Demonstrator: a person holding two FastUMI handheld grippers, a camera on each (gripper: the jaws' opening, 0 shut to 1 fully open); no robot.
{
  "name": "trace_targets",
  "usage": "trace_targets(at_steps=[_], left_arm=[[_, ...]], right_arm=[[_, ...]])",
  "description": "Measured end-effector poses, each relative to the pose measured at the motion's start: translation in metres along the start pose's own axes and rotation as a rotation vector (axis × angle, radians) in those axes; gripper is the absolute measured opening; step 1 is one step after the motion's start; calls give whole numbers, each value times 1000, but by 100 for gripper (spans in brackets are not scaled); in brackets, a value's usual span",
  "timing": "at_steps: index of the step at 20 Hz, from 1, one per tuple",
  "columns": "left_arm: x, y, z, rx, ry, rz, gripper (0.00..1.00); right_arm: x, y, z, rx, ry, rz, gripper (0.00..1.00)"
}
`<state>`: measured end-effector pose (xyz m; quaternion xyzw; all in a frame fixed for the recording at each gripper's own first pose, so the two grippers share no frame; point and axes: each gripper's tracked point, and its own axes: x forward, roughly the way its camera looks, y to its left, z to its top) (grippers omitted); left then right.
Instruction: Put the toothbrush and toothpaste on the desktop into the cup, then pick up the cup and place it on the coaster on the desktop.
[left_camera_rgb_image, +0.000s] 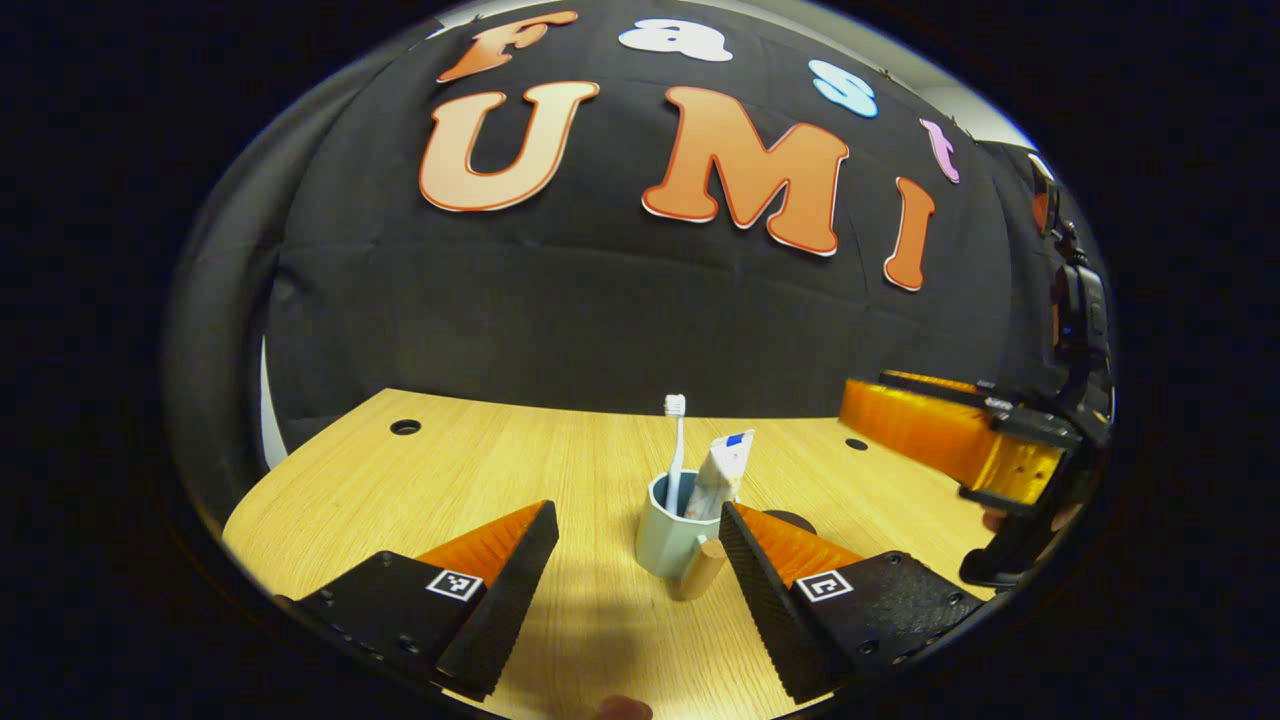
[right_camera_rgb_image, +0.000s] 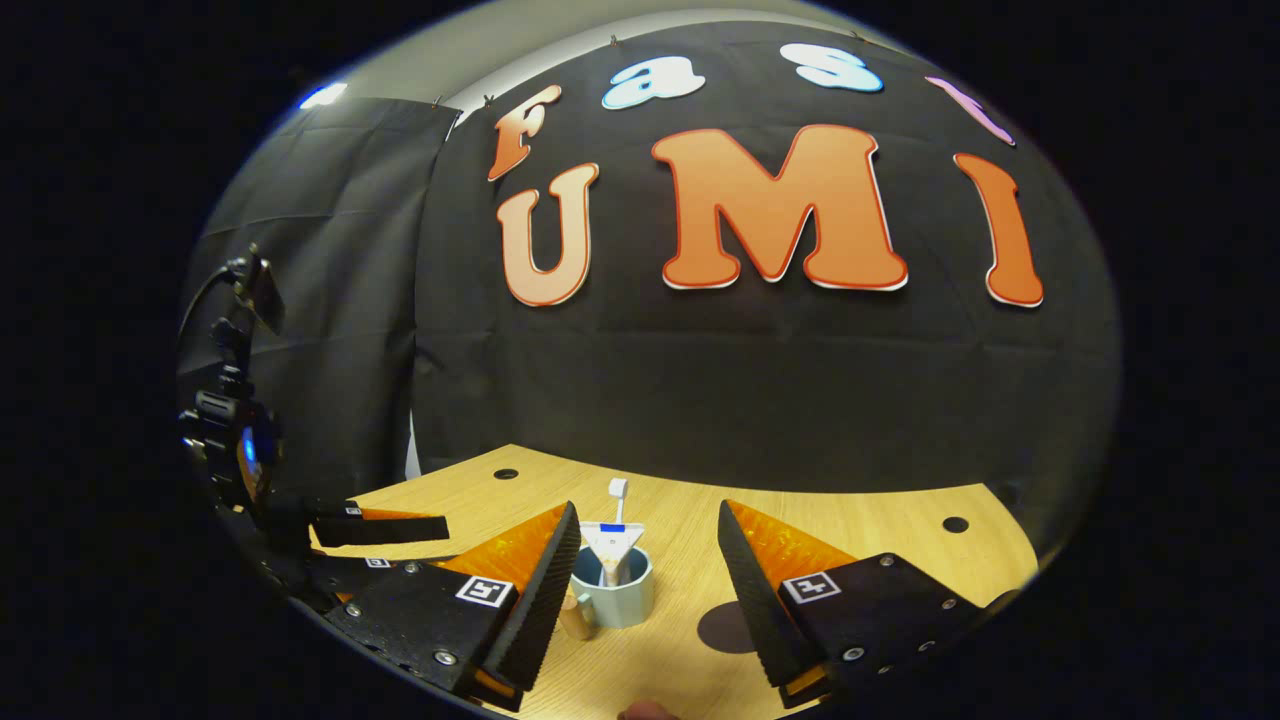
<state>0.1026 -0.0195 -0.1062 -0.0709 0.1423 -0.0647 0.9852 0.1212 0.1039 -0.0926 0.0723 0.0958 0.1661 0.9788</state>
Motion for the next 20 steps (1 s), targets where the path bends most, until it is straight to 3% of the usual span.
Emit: trace_targets(at_steps=[3,7,12,17,20], left_arm=[[11,-23,-9,24,101,-72,97],[31,-36,-13,17,209,-112,98],[58,-40,-45,-56,422,-108,97],[66,-56,-71,-36,596,-124,97],[68,-55,-82,-34,685,-70,97]], right_arm=[[-22,-19,21,1,-10,-32,86],[-54,-42,46,12,-31,-67,88],[-90,-65,67,-1,-29,-100,88],[-111,-73,63,-47,-9,-102,88],[-118,-74,61,-87,-14,-105,90]])
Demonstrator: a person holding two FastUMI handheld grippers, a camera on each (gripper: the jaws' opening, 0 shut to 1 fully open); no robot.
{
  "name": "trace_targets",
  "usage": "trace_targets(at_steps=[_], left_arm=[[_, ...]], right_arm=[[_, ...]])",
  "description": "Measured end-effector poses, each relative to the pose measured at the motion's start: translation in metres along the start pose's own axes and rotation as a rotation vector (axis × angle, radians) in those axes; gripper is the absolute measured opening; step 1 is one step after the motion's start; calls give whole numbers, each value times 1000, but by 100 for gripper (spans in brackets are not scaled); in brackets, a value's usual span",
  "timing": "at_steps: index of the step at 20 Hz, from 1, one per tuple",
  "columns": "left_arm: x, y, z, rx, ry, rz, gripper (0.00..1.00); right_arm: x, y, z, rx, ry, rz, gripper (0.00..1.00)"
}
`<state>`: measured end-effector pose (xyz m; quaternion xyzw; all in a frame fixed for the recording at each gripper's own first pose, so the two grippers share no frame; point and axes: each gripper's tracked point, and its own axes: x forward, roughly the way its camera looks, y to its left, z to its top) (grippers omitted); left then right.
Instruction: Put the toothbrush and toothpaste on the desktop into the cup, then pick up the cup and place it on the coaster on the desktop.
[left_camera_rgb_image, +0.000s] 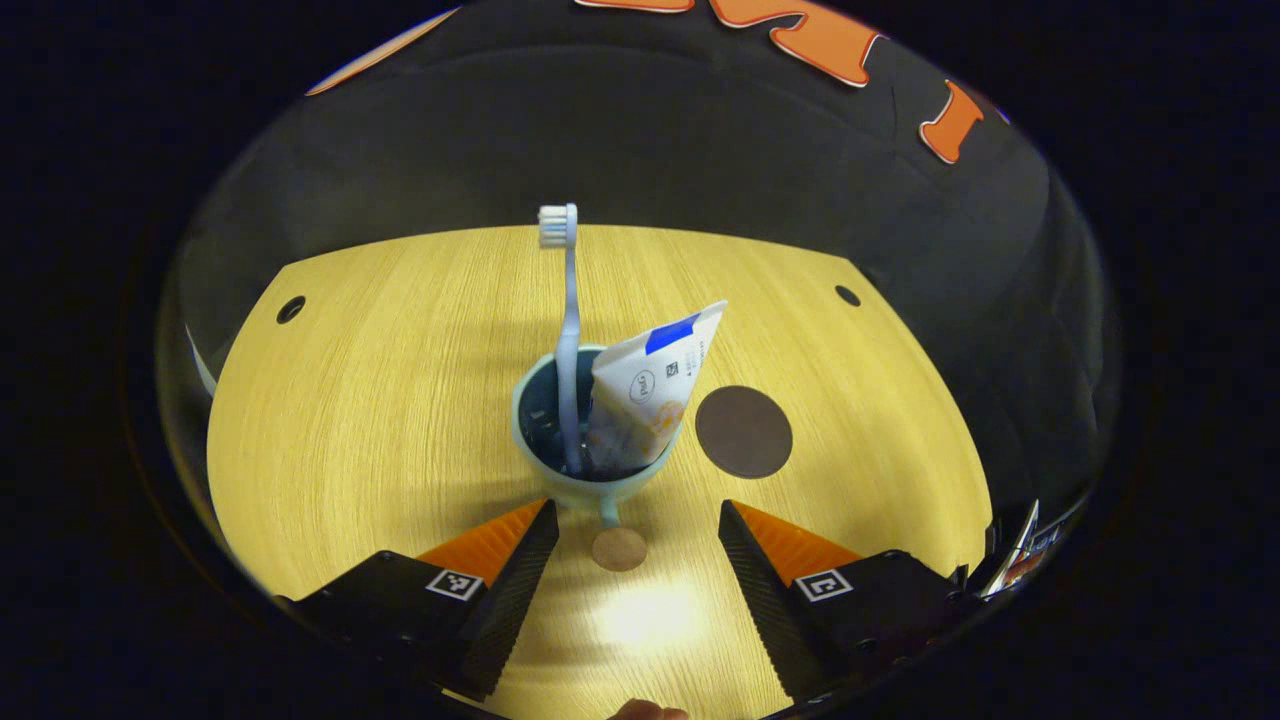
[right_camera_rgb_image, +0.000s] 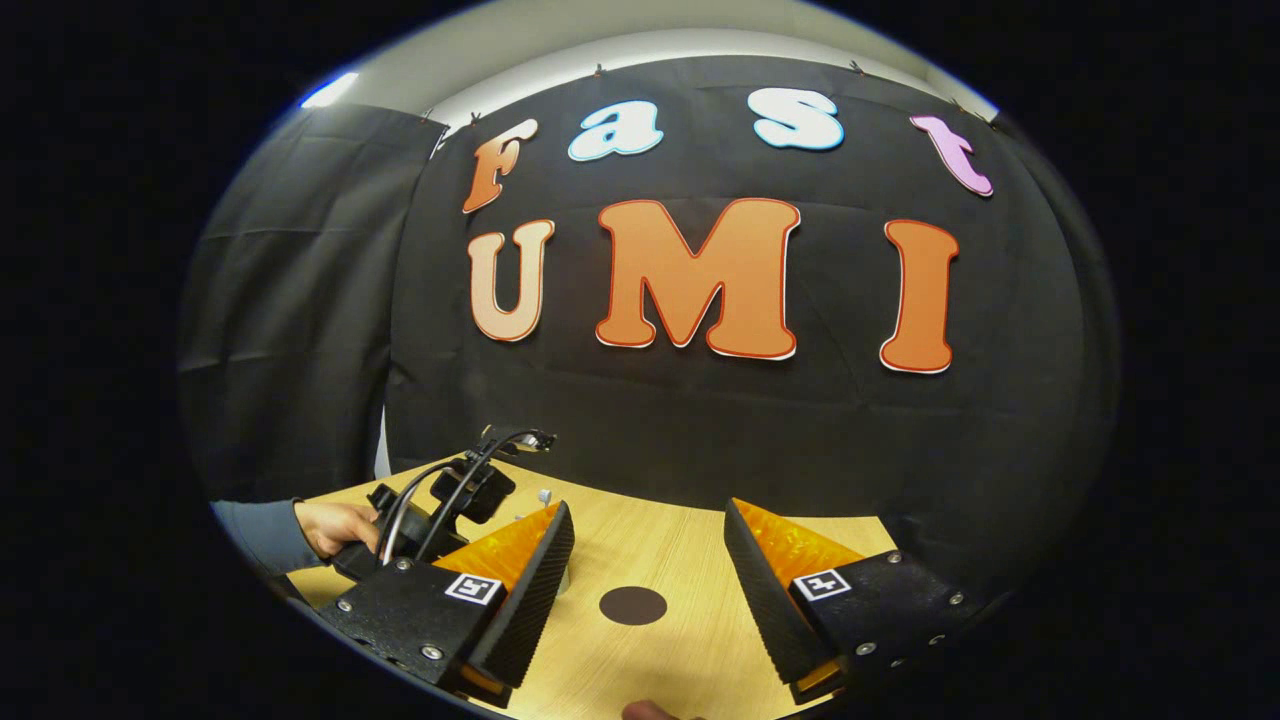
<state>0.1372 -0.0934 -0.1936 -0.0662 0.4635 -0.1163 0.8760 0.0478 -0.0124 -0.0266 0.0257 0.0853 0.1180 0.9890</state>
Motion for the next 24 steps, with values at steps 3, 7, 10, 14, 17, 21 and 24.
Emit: trace_targets(at_steps=[3,7,10,14,17,21,24], left_arm=[[5,0,-7,-102,81,23,96],[14,4,-6,-155,125,96,86],[18,9,-2,-151,146,156,75],[29,9,-10,-172,172,162,39],[25,18,-5,-163,154,188,29],[26,29,9,-140,127,212,25],[31,32,21,-123,113,208,25]], right_arm=[[-6,3,-5,-4,-2,18,91],[-11,3,-8,11,-19,29,91],[-12,3,-14,24,-24,42,91],[-14,5,-26,73,-13,73,91],[-13,4,-37,110,2,86,91],[-12,-2,-42,149,13,76,91],[-12,-8,-38,161,1,58,91]])
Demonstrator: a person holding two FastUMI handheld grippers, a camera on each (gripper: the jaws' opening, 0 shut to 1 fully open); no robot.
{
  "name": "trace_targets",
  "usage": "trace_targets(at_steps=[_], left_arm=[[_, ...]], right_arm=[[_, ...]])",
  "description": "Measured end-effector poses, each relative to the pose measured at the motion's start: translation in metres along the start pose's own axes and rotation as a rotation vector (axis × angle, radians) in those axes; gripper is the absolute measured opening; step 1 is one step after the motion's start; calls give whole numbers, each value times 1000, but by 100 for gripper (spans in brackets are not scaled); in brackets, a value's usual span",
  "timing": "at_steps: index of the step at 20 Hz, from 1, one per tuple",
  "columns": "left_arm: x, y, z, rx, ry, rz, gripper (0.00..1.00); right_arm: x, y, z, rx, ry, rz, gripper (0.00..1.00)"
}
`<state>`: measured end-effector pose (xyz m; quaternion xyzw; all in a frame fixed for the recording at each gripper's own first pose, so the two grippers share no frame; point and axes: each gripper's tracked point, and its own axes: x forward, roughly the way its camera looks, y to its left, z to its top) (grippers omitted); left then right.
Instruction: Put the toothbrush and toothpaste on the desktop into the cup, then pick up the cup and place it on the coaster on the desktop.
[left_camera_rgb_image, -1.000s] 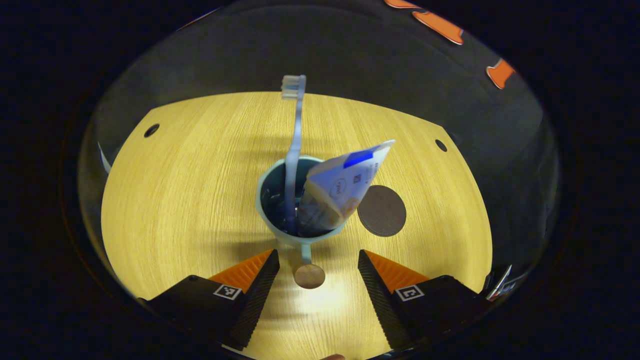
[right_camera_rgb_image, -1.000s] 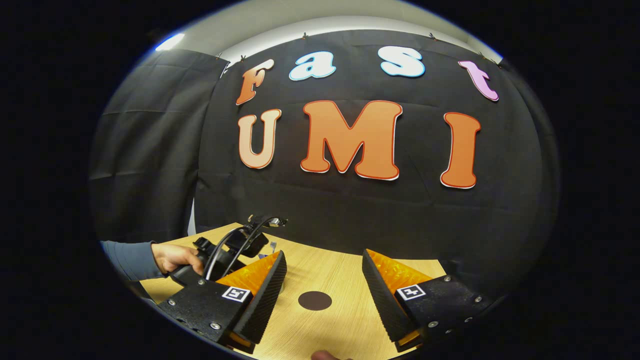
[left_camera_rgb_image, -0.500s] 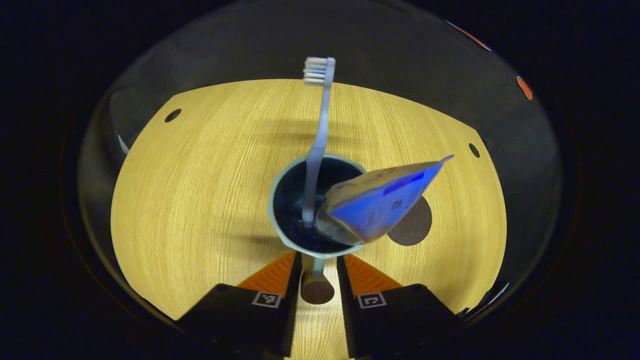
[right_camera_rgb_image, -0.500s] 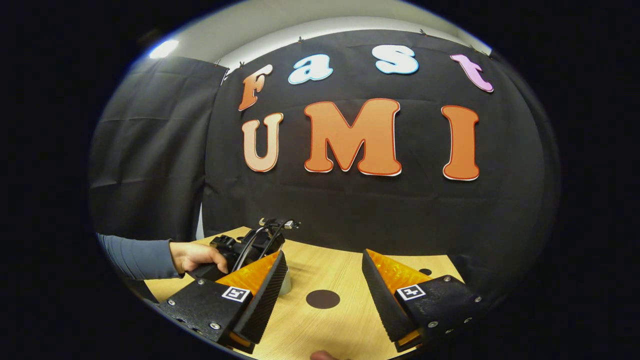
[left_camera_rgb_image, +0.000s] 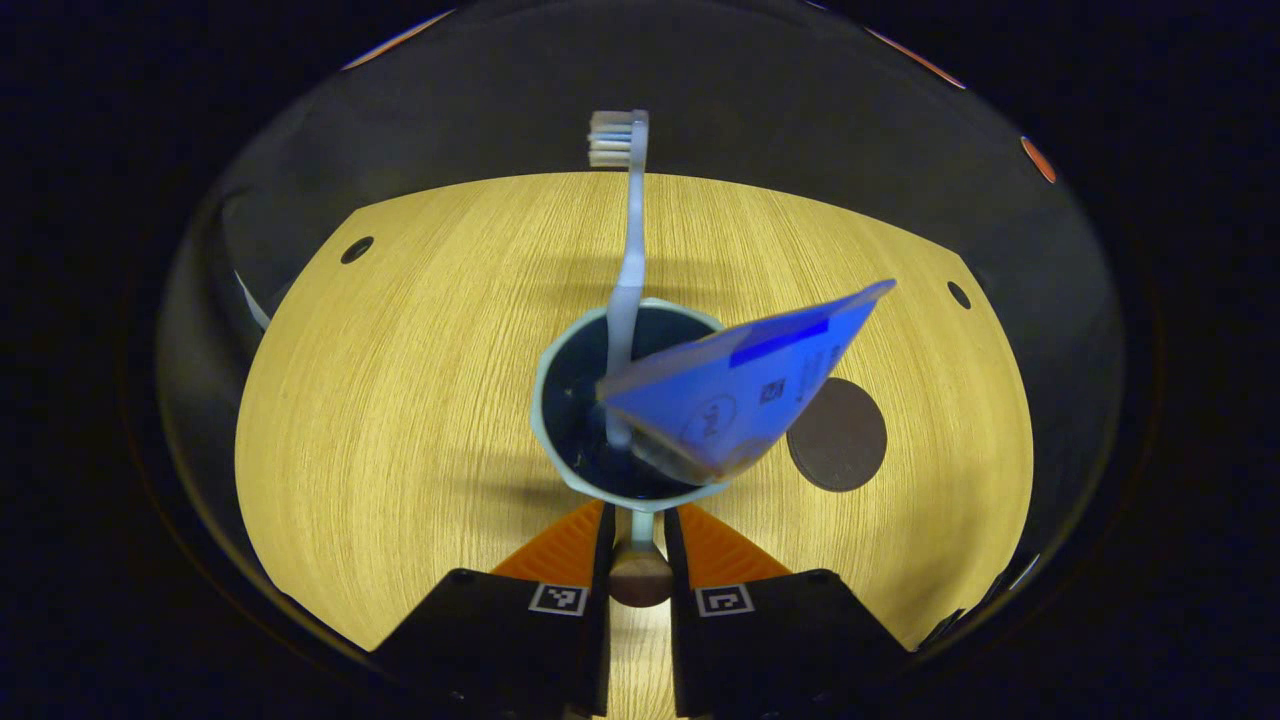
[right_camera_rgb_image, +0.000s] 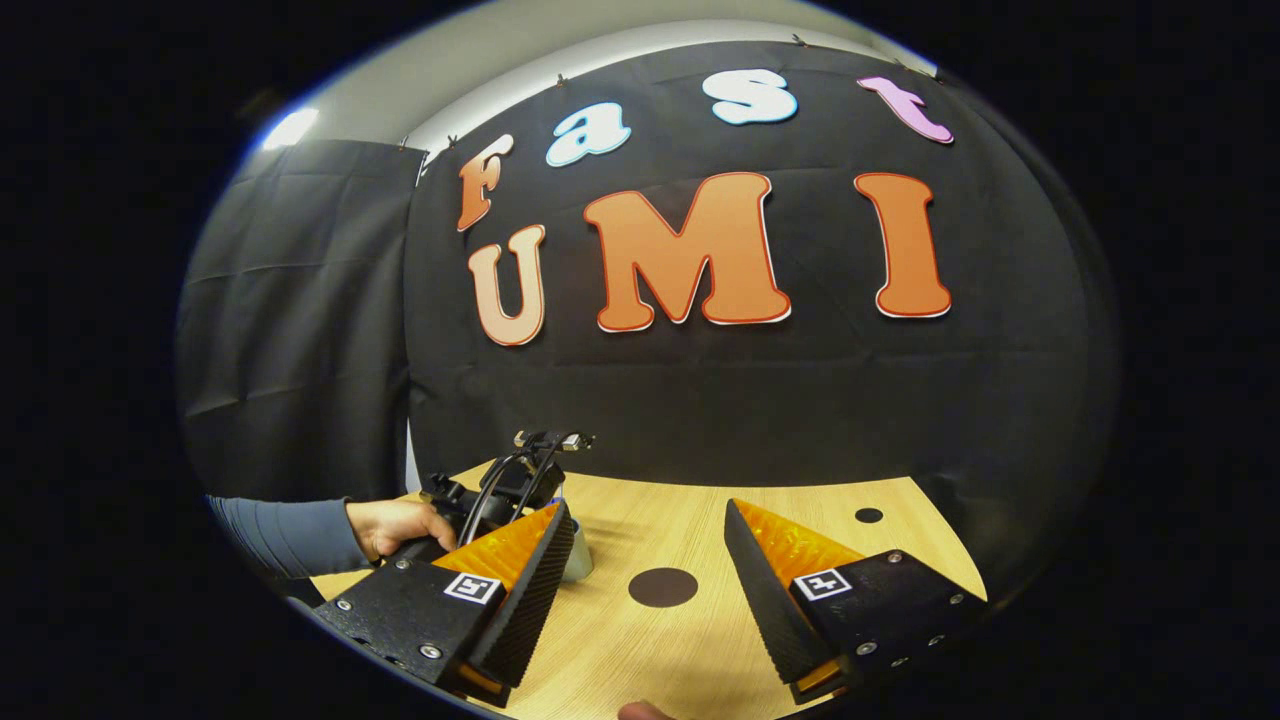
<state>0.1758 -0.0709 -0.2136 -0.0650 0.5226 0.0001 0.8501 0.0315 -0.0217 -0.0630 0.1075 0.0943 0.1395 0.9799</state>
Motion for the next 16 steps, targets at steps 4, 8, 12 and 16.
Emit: trace_targets(at_steps=[4,8,12,16], left_arm=[[4,-8,26,-2,-21,-19,24],[5,-23,63,12,-48,-44,25],[-14,-49,84,43,-78,-63,24],[-19,-107,87,83,-89,-85,24]], right_arm=[[-3,-5,0,8,-1,-18,91],[-9,-9,-2,12,1,-34,91],[-16,-15,-1,20,-4,-49,91],[-28,-31,1,13,-13,-84,91]])
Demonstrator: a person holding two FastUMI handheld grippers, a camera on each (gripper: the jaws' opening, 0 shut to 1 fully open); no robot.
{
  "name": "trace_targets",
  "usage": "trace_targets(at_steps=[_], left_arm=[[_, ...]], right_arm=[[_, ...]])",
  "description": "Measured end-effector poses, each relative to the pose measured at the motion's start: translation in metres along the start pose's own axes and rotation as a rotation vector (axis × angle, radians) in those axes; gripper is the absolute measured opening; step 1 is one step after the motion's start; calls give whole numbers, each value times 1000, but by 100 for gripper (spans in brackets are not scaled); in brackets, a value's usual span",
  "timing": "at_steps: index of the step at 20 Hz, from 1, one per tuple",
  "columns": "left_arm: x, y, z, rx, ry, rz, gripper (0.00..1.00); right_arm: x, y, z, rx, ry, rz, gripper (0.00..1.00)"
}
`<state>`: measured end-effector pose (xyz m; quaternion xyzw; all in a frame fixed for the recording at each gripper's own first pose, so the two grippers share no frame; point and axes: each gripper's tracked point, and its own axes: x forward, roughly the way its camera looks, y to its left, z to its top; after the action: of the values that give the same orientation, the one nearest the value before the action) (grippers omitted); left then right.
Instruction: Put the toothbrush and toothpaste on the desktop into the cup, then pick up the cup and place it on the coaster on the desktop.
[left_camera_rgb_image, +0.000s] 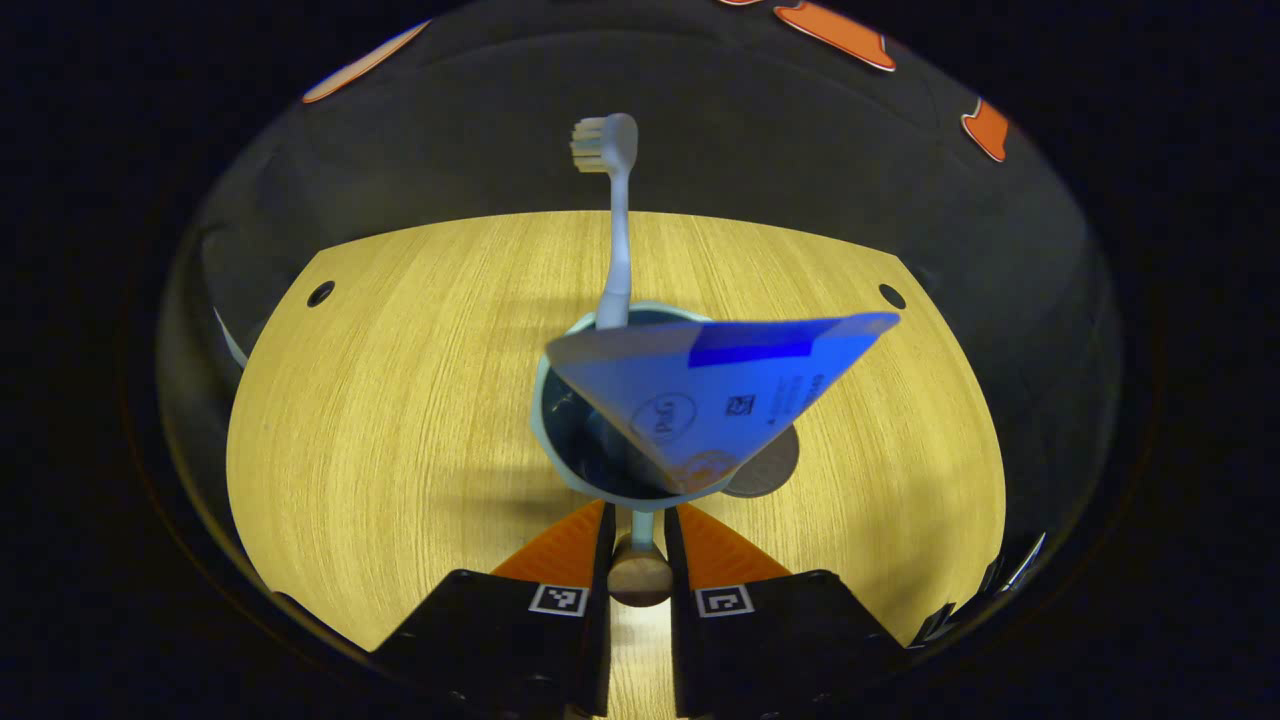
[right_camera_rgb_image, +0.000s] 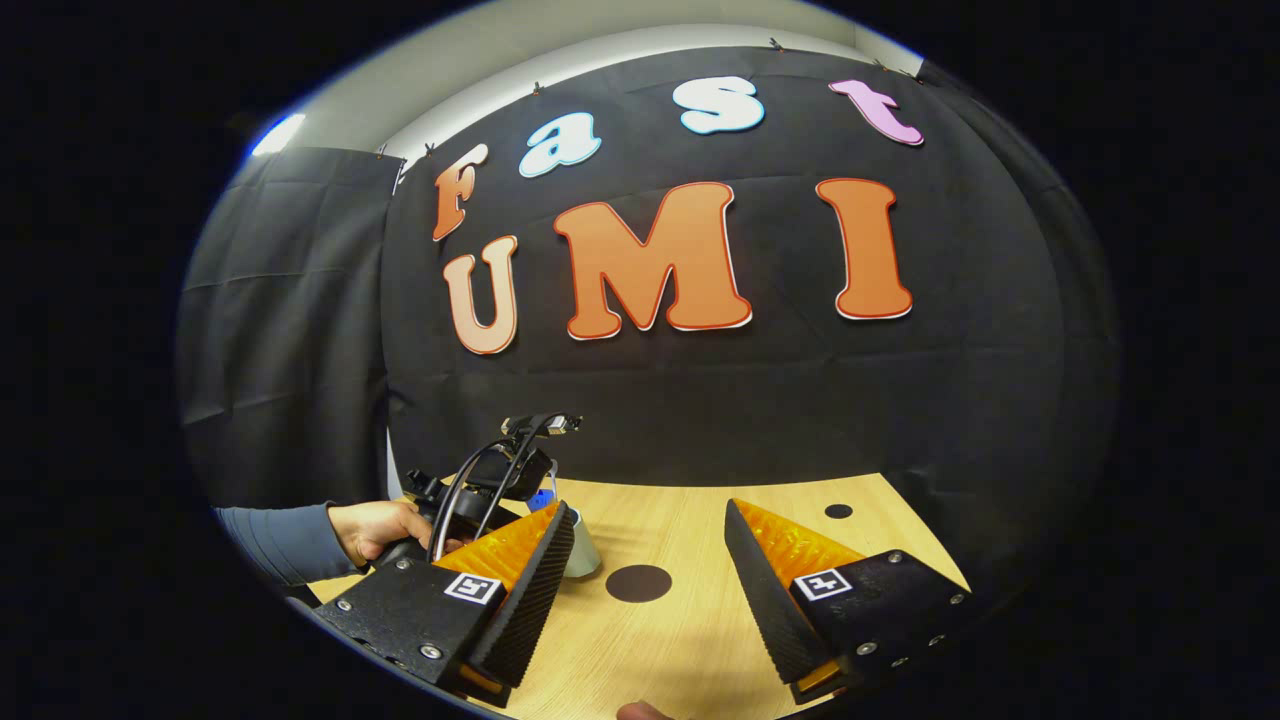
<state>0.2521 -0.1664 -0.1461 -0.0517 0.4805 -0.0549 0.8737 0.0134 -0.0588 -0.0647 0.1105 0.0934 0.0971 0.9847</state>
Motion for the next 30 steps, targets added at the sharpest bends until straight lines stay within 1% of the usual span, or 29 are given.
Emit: trace_targets(at_steps=[2,4,6,8,12,14,15,16,19,21,22,24,25,27,28,29,30], left_arm=[[3,-25,8,26,-3,-9,24],[8,-63,11,46,4,-24,24],[36,-29,1,58,19,-43,24],[63,-31,-1,71,34,-49,24],[95,-61,-5,88,57,-39,25],[102,-68,-8,84,64,-27,24],[99,-60,-6,77,53,-26,24],[96,-52,-8,63,67,-30,24],[91,-30,-6,67,68,-52,27],[86,-18,3,75,37,-37,36],[85,-13,7,74,19,-33,49],[76,2,9,82,-8,-13,87],[69,1,13,84,-34,-9,91],[57,8,18,85,-87,-17,94],[45,11,21,91,-121,-28,100],[36,16,23,93,-165,-22,100],[30,24,28,101,-218,1,100]], right_arm=[[-8,-10,0,-9,-7,-20,91],[-15,-24,-2,-21,-6,-51,91],[-24,-37,-4,-16,-3,-77,91],[-31,-45,-5,-7,-6,-88,91],[-39,-65,-15,-3,7,-125,91],[-40,-70,-19,13,15,-127,91],[-38,-71,-23,20,23,-127,91],[-37,-71,-27,25,34,-123,91],[-34,-70,-32,32,40,-131,91],[-30,-65,-31,32,39,-124,91],[-29,-62,-30,34,38,-119,91],[-25,-53,-27,27,32,-114,91],[-23,-50,-23,18,22,-112,91],[-21,-39,-14,0,-5,-108,91],[-19,-34,-9,-5,-20,-106,91],[-16,-30,-5,-9,-35,-109,91],[-13,-25,0,-14,-52,-114,91]])
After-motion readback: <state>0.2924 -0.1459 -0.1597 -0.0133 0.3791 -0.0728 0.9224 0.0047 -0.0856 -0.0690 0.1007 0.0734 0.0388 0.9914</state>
